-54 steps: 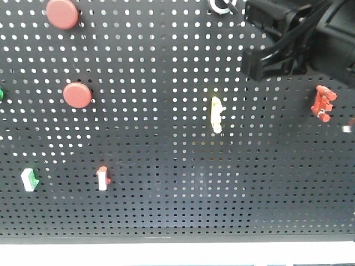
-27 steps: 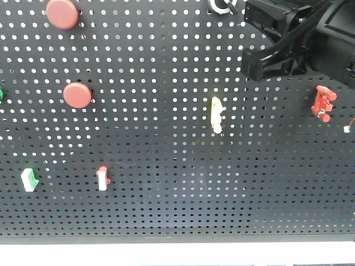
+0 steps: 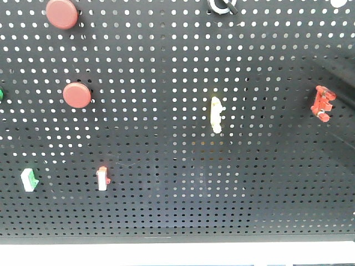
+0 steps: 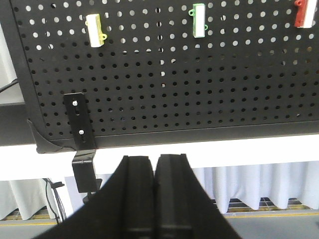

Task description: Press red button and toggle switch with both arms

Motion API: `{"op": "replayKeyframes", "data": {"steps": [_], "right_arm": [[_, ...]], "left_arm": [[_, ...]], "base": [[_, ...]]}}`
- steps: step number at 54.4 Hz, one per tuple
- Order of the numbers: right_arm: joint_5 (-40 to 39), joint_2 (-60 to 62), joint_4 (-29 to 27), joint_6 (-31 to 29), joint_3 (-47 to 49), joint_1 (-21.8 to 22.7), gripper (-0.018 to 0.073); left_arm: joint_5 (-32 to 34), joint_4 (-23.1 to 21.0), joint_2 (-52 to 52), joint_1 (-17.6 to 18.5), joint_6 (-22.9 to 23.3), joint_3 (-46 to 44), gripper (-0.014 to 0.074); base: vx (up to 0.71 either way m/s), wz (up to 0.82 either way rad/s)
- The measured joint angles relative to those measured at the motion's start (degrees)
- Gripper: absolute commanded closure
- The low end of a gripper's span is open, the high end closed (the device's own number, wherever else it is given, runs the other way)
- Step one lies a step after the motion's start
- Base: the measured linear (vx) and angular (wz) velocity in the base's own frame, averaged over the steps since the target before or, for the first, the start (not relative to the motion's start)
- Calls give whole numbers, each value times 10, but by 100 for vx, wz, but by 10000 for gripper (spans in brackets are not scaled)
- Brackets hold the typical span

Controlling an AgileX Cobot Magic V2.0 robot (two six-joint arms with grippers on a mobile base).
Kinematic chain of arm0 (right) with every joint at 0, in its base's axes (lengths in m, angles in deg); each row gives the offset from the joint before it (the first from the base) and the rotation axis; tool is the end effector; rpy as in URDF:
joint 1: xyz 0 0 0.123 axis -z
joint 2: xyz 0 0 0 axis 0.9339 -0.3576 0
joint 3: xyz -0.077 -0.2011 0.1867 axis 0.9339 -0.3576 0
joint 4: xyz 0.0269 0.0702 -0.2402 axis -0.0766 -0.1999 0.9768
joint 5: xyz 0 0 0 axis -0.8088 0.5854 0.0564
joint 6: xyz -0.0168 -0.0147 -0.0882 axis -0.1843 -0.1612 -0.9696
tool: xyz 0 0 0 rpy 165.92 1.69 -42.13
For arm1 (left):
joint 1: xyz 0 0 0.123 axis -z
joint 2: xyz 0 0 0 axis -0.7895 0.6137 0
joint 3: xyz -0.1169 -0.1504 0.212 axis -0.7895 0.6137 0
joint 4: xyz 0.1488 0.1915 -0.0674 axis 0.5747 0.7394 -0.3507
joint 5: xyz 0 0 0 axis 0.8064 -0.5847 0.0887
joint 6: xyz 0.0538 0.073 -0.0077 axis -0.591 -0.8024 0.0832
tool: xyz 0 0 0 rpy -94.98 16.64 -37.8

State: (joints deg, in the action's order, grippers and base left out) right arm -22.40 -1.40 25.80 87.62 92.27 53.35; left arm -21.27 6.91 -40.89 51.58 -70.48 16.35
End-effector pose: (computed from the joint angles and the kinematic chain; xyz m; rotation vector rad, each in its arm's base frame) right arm 0.1138 0.0310 0.4094 -0.2601 1.3740 0.1266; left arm 0.0568 0.0008 0.1956 0.0426 1.5956 0.0605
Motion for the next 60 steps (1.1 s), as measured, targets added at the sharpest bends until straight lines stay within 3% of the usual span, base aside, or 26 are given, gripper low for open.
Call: {"op": "replayKeyframes", "data": {"steps": [10, 23, 60], "right_arm": [[8, 202, -19, 2, -217, 127, 559], [31, 347, -37, 2, -436, 169, 559], [47, 351, -45, 4, -446, 175, 559]], "left_arm": [[0, 0, 0, 0, 0, 0, 594], [0, 0, 0, 0, 0, 0, 594], [-5, 0, 0, 0, 0, 0, 594]], "base": [[0, 0], [0, 0], [0, 0]]}}
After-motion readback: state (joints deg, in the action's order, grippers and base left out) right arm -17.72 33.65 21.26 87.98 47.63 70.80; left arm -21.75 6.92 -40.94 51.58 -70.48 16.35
